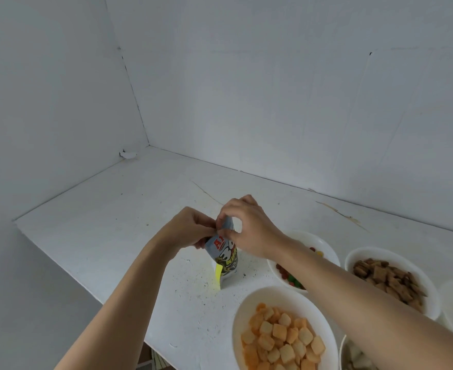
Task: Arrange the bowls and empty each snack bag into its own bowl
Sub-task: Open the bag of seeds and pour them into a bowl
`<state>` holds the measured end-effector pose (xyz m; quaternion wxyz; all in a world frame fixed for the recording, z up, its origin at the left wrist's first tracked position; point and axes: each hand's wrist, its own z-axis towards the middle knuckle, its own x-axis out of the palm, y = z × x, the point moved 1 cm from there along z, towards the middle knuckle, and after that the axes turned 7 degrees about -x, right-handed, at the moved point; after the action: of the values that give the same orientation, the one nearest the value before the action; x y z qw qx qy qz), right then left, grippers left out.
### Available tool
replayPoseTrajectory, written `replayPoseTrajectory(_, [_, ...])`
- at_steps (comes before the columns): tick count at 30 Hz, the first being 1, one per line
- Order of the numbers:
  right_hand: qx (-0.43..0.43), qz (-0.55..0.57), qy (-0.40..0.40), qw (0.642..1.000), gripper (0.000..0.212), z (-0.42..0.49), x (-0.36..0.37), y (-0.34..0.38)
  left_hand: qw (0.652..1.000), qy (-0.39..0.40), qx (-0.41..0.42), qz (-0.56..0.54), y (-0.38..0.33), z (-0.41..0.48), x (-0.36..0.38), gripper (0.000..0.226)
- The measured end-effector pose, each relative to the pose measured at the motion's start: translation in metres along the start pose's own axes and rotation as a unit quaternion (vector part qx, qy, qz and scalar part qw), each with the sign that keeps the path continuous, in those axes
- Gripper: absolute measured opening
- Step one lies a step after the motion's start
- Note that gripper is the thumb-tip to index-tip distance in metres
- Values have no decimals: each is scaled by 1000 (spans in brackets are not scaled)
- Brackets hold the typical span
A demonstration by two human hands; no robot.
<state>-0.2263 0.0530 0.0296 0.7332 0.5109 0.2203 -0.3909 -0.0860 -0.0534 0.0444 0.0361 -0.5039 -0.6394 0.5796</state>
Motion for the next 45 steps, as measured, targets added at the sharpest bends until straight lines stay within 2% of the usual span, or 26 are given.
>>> replayPoseTrajectory(4, [15,-15,54,998,14,-1,-4,4,996,-76,54,14,-4,-2,6,24])
replayPoseTrajectory(8, [32,-8,37,999,13,-10,-9,1,975,-212,67,-10,4,2,11,25])
replayPoseTrajectory(11, [18,-31,36,999,16,-18,-7,1,965,-258,52,-13,7,5,17,27])
replayPoseTrajectory(17, [-39,-138,51,988,17,-27,-14,8,978,-182,91,36,-6,-5,14,33])
replayPoseTrajectory(19, [-63,-168,-1,984,13,-32,-16,10,976,-192,101,15,-12,-10,9,34])
replayPoseTrajectory(22, [-121,-239,-116,956,8,-42,-20,21,969,-180,142,-92,-29,-22,8,36])
replayPoseTrajectory(24, [-138,-245,-169,945,7,-48,-29,29,957,-153,192,-154,-43,-33,10,25])
replayPoseTrajectory(27, [-98,-201,-231,947,9,-55,-52,34,951,-80,230,-189,-54,-41,21,18])
replayPoseTrajectory(30, [-19,-110,-274,955,8,-67,-78,33,963,53,217,-149,-59,-46,48,35])
replayPoseTrajectory(32, [25,-55,-313,948,13,-83,-95,33,956,134,207,-158,-64,-55,71,38])
replayPoseTrajectory(34, [65,7,-349,935,19,-101,-111,34,946,180,206,-176,-72,-65,93,35])
replayPoseTrajectory(38, [110,32,-402,908,22,-141,-149,37,937,184,224,-194,-85,-79,134,34])
replayPoseTrajectory(41, [120,41,-448,885,26,-176,-182,40,930,163,212,-254,-89,-91,161,34])
replayPoseTrajectory(45, [147,45,-488,859,27,-220,-210,40,917,178,203,-295,-100,-110,198,37])
